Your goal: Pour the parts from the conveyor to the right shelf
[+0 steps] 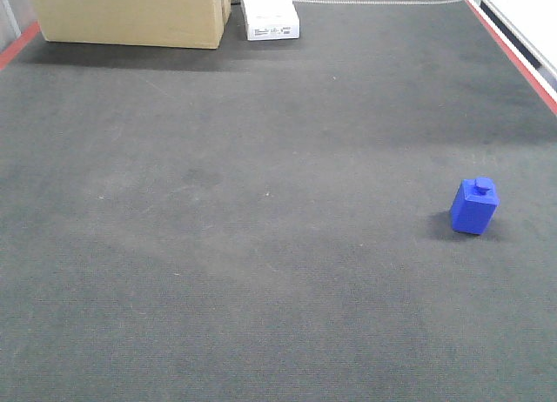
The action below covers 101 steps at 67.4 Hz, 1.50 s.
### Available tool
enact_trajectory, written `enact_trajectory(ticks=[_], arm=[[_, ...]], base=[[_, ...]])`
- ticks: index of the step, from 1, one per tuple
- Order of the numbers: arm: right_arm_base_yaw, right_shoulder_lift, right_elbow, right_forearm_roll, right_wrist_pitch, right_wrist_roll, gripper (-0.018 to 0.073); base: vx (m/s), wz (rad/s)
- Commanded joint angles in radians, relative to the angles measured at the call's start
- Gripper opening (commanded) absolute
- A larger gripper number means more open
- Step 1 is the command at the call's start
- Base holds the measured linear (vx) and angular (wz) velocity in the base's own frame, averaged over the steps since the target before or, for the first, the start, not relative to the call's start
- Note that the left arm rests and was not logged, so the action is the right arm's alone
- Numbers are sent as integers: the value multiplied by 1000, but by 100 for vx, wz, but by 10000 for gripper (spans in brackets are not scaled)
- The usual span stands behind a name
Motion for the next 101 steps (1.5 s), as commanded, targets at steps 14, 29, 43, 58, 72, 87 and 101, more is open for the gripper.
enact_trajectory(ticks=[14, 29, 43, 58, 72, 87, 101], arm=[[3, -15, -1, -10, -72, -3, -11], [3, -15, -1, -10, -73, -3, -11], [3, -15, -1, -10, -73, -3, -11], [3, -15, -1, -10, -73, -3, -11], [3, -15, -1, -10, -97, -3, -11], [3, -15, -1, -10, -322, -3, -11], [3, -15, -58, 1, -529, -13, -6]], base=[[0, 0], [0, 0], [0, 0], [0, 0], [0, 0], [0, 0], [0, 0]])
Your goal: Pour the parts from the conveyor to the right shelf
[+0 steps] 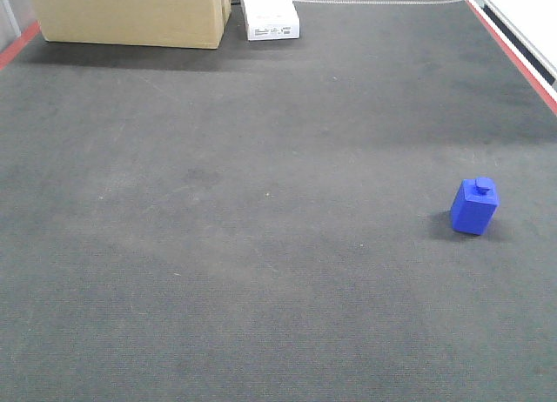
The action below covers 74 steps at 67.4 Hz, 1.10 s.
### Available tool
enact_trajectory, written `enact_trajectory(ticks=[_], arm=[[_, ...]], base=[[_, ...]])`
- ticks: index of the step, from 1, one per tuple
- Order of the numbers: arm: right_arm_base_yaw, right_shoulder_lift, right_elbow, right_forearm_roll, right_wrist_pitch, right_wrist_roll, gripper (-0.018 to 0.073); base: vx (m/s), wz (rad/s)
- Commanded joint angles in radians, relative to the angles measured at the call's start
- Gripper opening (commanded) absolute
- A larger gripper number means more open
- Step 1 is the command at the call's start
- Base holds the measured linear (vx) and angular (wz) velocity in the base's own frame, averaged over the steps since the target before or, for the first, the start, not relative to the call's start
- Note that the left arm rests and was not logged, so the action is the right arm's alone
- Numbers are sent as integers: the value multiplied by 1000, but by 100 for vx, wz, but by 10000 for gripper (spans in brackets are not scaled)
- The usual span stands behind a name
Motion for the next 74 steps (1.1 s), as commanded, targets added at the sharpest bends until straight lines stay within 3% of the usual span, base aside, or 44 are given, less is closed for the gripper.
enact_trajectory(ticks=[1, 13, 25, 35, 51, 60, 74], arm=[[3, -15, -72, 1, -110, -10, -7], [3, 44, -273, 1, -102, -102, -6], [3, 246, -494, 54, -82, -159, -6], [3, 449, -666, 154, 52, -162, -6], [3, 782, -853, 163, 343, -190, 41], [3, 927, -876, 163, 445, -191, 181], [3, 1096, -876, 144, 564, -193, 575]], base=[[0, 0], [0, 0], [0, 0], [0, 0], [0, 0], [0, 0], [0, 0]])
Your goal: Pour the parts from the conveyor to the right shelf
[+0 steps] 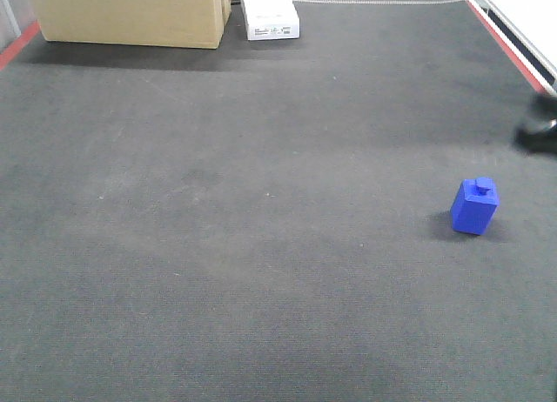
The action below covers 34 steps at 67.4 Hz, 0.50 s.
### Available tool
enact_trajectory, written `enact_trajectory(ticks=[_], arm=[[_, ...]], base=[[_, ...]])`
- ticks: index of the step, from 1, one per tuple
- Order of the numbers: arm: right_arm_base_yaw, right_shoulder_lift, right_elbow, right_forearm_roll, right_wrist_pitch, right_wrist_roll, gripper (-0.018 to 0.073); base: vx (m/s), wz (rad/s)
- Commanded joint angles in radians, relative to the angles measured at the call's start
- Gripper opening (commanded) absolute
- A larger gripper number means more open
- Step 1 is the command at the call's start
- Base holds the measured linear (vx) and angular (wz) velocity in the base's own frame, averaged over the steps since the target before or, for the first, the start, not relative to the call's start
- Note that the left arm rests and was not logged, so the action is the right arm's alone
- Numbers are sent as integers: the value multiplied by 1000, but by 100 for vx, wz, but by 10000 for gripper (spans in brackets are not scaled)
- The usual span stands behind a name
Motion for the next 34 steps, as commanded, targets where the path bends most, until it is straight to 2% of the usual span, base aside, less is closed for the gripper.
enact_trajectory(ticks=[1, 9, 17, 24, 34], arm=[[3, 50, -36, -22, -34, -8, 608], [3, 103, -36, -56, -43, -8, 729], [3, 119, -45, -47, -12, 6, 722], [-13, 122, -105, -45, 129, 66, 711], [-87, 174, -265, -58, 387, 131, 685]], base=[[0, 0], [0, 0], [0, 0], [0, 0], [0, 0]])
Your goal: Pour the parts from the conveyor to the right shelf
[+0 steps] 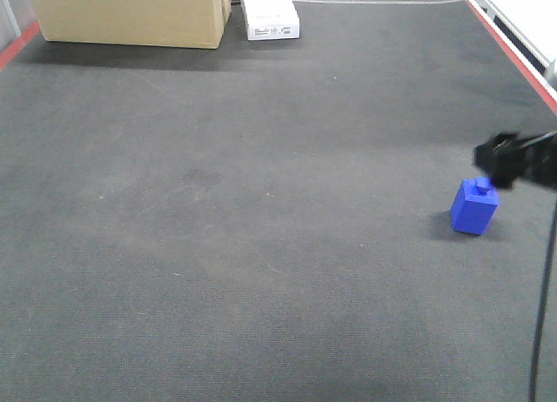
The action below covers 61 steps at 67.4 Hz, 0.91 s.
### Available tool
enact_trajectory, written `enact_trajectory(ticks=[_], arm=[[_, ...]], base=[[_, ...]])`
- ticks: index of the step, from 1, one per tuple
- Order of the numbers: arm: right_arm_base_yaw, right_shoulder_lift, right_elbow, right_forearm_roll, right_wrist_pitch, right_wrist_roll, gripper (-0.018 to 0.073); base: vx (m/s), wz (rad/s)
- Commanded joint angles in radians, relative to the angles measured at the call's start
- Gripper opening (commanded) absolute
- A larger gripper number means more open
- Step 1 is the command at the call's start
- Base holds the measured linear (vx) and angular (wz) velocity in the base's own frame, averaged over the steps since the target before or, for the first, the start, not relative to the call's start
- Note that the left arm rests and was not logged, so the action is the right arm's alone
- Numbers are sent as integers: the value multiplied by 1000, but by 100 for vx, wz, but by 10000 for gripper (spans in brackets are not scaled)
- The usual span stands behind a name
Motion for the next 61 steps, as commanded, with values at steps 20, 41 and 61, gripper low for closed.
enact_trajectory(ticks=[20, 41, 61], arm=[[-135, 291, -541, -13, 489, -22, 638], [-132, 630, -861, 59, 709, -47, 632], [-132, 871, -1008, 95, 748, -53, 627]], base=[[0, 0], [0, 0], [0, 0]])
